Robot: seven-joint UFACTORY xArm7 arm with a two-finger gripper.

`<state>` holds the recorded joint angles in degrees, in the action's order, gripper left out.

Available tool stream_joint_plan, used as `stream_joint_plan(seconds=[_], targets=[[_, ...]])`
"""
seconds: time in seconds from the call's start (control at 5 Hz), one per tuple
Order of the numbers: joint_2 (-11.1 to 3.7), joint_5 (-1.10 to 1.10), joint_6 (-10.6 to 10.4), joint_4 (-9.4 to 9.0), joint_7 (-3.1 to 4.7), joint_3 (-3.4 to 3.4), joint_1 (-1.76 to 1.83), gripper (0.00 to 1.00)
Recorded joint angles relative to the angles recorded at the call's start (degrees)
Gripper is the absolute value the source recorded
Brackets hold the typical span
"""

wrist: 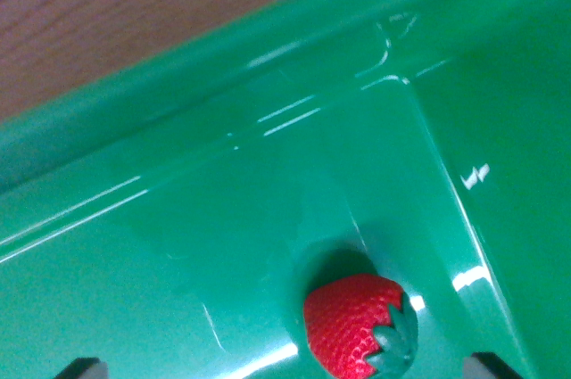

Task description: Pick fruit

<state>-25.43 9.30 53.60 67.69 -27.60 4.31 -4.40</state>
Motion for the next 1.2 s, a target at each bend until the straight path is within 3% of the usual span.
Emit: stream_joint_plan(seconds=[0.2,0.4,0.6,1.2], targets=[[-0.67,0.25,-1.17,-0.83,-0.72,0.27,0.00,0.00],[-0.67,0.25,-1.17,-0.83,-0.72,0.27,0.00,0.00],[-1.08,0.39,-1.88,-1.34,-1.15,0.43,0.00,0.00],[-1.21,0.45,-2.13,-1.51,-1.30,0.49,0.00,0.00]])
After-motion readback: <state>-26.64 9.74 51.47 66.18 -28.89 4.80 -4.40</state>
